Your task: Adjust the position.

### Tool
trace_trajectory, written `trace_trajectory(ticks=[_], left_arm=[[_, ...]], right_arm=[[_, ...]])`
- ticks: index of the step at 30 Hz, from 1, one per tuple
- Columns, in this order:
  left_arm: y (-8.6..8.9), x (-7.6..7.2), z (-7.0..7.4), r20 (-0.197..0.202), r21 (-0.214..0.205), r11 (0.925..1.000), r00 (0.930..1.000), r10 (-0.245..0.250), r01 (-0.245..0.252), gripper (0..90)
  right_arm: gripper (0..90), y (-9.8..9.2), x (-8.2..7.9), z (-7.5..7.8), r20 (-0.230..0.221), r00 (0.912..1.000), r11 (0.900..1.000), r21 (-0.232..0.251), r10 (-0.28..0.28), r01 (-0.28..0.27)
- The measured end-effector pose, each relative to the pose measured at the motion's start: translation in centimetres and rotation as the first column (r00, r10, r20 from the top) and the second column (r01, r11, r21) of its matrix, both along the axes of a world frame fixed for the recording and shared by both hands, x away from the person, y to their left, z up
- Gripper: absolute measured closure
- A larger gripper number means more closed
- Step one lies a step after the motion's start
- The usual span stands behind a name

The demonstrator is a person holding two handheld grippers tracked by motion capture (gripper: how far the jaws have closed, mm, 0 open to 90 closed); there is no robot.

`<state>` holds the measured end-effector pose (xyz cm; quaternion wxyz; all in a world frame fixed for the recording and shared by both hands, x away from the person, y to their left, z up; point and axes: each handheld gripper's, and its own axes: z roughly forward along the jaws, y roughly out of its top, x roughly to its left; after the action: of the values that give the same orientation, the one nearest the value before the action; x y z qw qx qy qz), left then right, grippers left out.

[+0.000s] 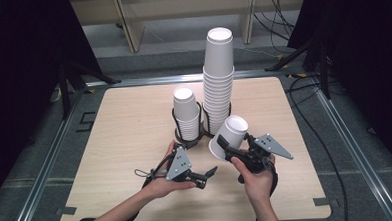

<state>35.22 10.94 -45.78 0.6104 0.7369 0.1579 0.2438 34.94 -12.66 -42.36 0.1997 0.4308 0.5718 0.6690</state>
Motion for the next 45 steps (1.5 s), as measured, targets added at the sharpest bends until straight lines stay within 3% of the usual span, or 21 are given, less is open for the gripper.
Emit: trace_trajectory(ticks=[3, 7, 19, 20, 22, 28, 30, 34, 38, 39, 41, 44, 45], left_arm=[[-0.5, 0.4, 0.3, 0.009, -0.008, 0.9997, 0.9997, -0.024, 0.024, 0.0], [-1.1, 0.6, 0.4, -0.009, -0.013, 0.9994, 0.9995, -0.031, 0.031, 0.0], [-2.3, 1.1, 0.2, -0.037, -0.008, 0.999, 0.9983, -0.045, 0.045, 0.0], [-2.4, 1.1, 0.2, -0.046, -0.016, 0.999, 0.9981, -0.042, 0.041, 0.0], [-2.5, 1.3, 0.2, -0.048, -0.015, 0.9991, 0.998, -0.04, 0.04, 0.0], [-2.6, 1.5, -0.1, -0.073, -0.031, 0.9987, 0.9964, -0.043, 0.041, 1.5], [-2.7, 1.7, -0.2, -0.069, -0.053, 0.9974, 0.9963, -0.052, 0.048, 2.7], [-2.5, 1.6, 0.0, -0.076, -0.035, 0.9986, 0.9962, -0.042, 0.04, 3.3], [-2.5, 1.5, 0.0, -0.077, -0.036, 0.9985, 0.9961, -0.043, 0.04, 2.9], [-2.5, 1.5, 0.0, -0.076, -0.038, 0.9985, 0.9963, -0.041, 0.039, 2.5], [-2.5, 1.5, -0.1, -0.074, -0.039, 0.9986, 0.9965, -0.039, 0.036, 1.5], [-2.4, 1.5, -0.2, -0.061, -0.029, 0.9992, 0.9977, -0.031, 0.029, 0.0], [-2.2, 1.5, -0.3, -0.051, -0.022, 0.9995, 0.9985, -0.023, 0.022, 0.0]], right_arm=[[19.1, 0.1, -0.1, -0.2, -0.017, 0.9999, 1.0, -0.002, -0.001, 0.001], [19.1, 0.3, 0.0, -0.4, -0.021, 0.9997, 0.9998, 0.016, 0.012, -0.012], [19.2, 0.9, 0.1, -0.7, -0.024, 0.9995, 0.9998, -0.001, 0.021, -0.021], [19.2, 1.1, 0.0, -0.7, -0.039, 0.9986, 0.9993, 0.017, 0.035, -0.034], [19.2, 1.2, 0.1, -0.8, -0.014, 0.9993, 0.9994, 0.004, 0.035, -0.035], [19.2, 1.5, 0.0, -0.9, -0.025, 0.9989, 0.9991, 0.014, 0.04, -0.039], [19.2, 1.6, 0.0, -1.0, -0.027, 0.9985, 0.9988, 0.016, 0.047, -0.047], [19.2, 1.5, 0.1, -1.0, -0.021, 0.9991, 0.9993, 0.001, 0.036, -0.036], [19.2, 1.6, 0.1, -0.9, -0.007, 0.9991, 0.999, 0.015, 0.042, -0.042], [19.3, 1.7, -0.1, -0.9, -0.03, 0.9987, 0.9986, 0.033, 0.041, -0.04], [19.3, 1.6, 0.0, -1.1, -0.026, 0.9985, 0.9978, 0.047, 0.048, -0.046], [19.4, 1.6, -0.1, -1.2, -0.051, 0.9984, 0.9987, 0.046, 0.025, -0.022], [19.5, 1.5, 0.1, -1.4, -0.063, 0.9978, 0.9954, 0.095, 0.019, -0.013]])
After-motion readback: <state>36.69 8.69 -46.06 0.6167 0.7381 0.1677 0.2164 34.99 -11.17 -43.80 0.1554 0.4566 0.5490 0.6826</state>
